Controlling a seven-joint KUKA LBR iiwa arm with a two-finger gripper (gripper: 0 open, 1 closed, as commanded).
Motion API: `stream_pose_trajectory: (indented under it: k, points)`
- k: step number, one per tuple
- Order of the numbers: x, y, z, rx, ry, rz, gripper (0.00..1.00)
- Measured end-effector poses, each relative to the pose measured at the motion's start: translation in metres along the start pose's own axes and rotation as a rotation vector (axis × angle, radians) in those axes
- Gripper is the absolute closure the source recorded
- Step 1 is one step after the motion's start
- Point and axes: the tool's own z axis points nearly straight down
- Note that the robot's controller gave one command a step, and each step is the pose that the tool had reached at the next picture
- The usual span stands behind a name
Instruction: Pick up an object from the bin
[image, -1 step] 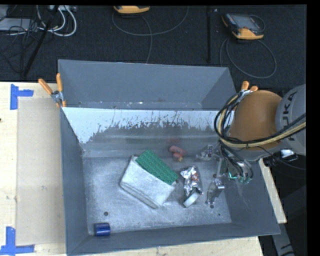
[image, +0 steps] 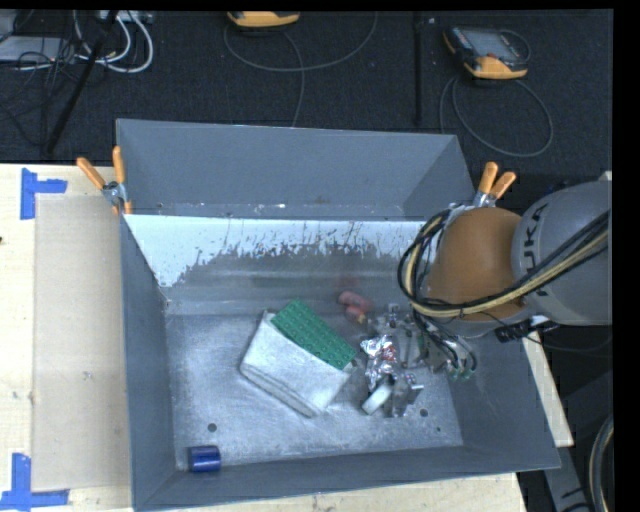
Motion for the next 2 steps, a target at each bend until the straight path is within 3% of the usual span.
stream_pose_trajectory:
  k: [1,2]
  points:
    - [-0.003,0.000,-0.005,0.001,-0.008,-0.004,1.00]
    - [0.004,0.004,-0.122,-0.001,0.001,-0.068,1.00]
